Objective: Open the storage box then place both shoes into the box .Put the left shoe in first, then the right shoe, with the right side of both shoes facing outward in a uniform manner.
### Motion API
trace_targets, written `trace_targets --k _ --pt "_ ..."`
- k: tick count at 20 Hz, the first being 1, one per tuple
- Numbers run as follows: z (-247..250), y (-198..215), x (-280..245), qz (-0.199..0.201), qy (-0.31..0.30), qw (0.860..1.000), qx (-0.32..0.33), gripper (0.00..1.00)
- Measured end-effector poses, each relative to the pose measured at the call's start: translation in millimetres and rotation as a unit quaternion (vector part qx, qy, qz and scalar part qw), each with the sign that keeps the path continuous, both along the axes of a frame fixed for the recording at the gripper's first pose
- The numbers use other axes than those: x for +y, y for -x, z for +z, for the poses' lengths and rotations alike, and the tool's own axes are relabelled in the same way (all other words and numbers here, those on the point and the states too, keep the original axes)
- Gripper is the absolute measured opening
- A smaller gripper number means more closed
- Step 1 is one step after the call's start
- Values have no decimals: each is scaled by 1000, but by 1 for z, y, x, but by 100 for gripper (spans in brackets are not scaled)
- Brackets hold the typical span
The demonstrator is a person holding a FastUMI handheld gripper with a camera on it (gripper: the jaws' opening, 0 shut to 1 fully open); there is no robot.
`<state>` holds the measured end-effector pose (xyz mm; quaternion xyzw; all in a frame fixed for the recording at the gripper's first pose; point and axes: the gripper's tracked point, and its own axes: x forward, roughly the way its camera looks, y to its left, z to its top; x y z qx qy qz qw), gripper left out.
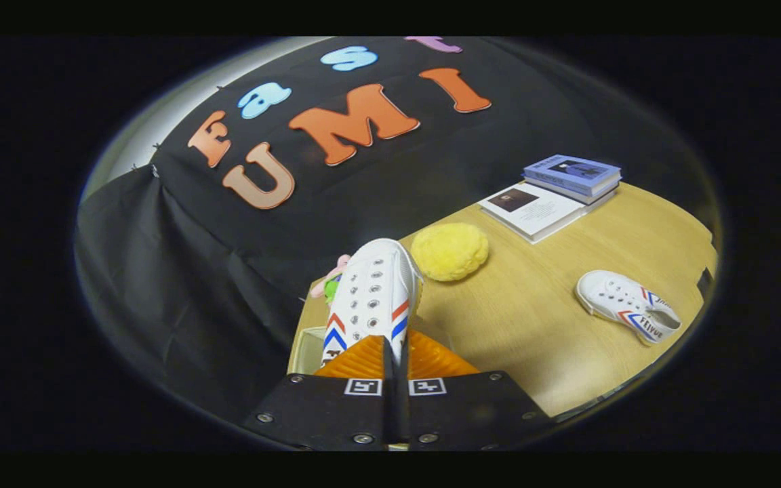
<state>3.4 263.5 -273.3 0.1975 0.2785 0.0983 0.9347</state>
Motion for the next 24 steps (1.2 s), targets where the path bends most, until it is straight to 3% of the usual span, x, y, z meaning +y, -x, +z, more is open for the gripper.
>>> trace_targets --k 11,24 --pt "-46 21 90 48 45 997 35 0" --pt "-51 38 90 61 93 994 21 1"
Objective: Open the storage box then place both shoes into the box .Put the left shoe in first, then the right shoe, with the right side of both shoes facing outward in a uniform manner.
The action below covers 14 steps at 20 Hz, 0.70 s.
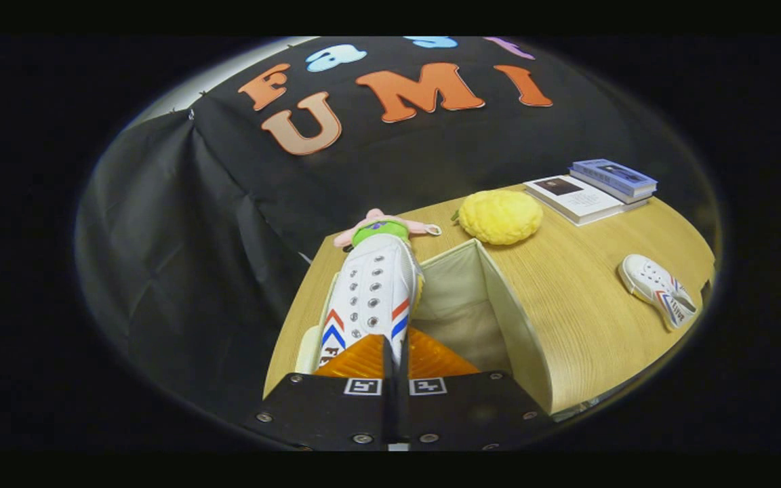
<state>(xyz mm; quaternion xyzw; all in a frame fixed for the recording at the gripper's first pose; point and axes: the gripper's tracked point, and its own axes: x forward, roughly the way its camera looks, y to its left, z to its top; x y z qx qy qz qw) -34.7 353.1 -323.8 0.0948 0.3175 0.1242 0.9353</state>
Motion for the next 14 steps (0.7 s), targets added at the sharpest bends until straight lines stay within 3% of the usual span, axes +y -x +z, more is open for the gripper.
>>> trace_targets --k 6,9,12,14 --pt "-19 13 14 38 -9 998 53 6" --pt "-24 19 11 52 -2 996 72 43" --pt "-2 6 9 57 -9 998 40 98" --pt "14 -8 -3 54 -1 998 9 98"
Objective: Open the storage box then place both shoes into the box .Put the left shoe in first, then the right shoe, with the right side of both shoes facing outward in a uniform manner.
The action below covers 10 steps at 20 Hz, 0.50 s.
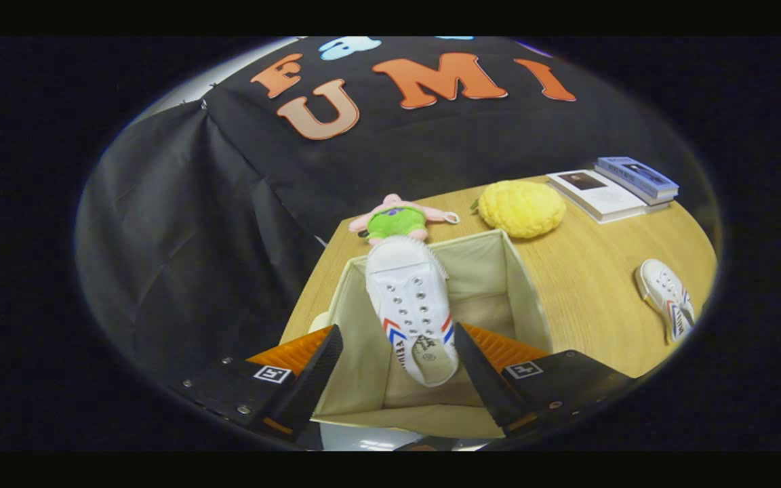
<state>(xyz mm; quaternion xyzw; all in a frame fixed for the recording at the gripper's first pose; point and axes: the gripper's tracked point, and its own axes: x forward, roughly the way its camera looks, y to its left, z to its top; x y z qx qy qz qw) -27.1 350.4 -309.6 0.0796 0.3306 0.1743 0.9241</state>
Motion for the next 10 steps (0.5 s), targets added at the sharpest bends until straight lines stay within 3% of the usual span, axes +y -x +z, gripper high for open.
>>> trace_targets --k 10 --pt "46 -56 -115 -57 16 996 -74 98"
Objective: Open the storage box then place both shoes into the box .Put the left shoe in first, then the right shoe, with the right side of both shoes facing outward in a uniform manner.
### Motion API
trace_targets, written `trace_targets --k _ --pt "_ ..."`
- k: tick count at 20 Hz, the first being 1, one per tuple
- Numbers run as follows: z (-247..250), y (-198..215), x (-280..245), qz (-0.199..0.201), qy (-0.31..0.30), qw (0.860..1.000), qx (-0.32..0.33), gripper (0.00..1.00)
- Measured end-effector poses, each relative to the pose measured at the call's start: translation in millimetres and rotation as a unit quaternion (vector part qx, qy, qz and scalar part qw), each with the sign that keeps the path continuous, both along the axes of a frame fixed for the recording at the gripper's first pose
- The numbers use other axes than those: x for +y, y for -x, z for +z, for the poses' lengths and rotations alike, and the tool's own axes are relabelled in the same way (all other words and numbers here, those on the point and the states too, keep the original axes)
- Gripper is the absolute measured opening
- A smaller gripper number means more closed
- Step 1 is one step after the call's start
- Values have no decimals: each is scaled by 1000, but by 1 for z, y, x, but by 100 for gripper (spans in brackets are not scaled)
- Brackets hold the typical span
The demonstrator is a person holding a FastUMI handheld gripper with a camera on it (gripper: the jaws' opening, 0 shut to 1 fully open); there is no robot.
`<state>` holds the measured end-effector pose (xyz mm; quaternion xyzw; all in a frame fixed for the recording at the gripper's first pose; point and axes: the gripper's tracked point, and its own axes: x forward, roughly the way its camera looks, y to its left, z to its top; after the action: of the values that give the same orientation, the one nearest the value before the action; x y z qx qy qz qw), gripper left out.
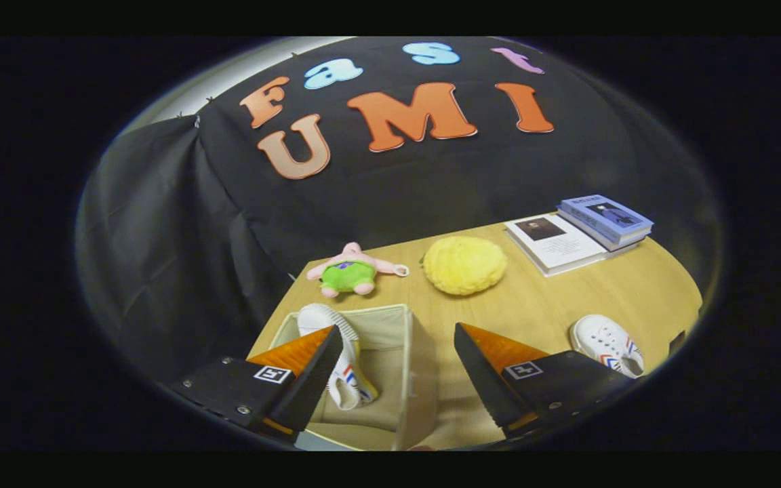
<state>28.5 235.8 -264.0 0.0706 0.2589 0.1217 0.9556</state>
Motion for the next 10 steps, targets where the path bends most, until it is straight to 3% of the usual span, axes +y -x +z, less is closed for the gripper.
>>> trace_targets --k 10 --pt "-18 -18 -189 -92 51 994 -1 98"
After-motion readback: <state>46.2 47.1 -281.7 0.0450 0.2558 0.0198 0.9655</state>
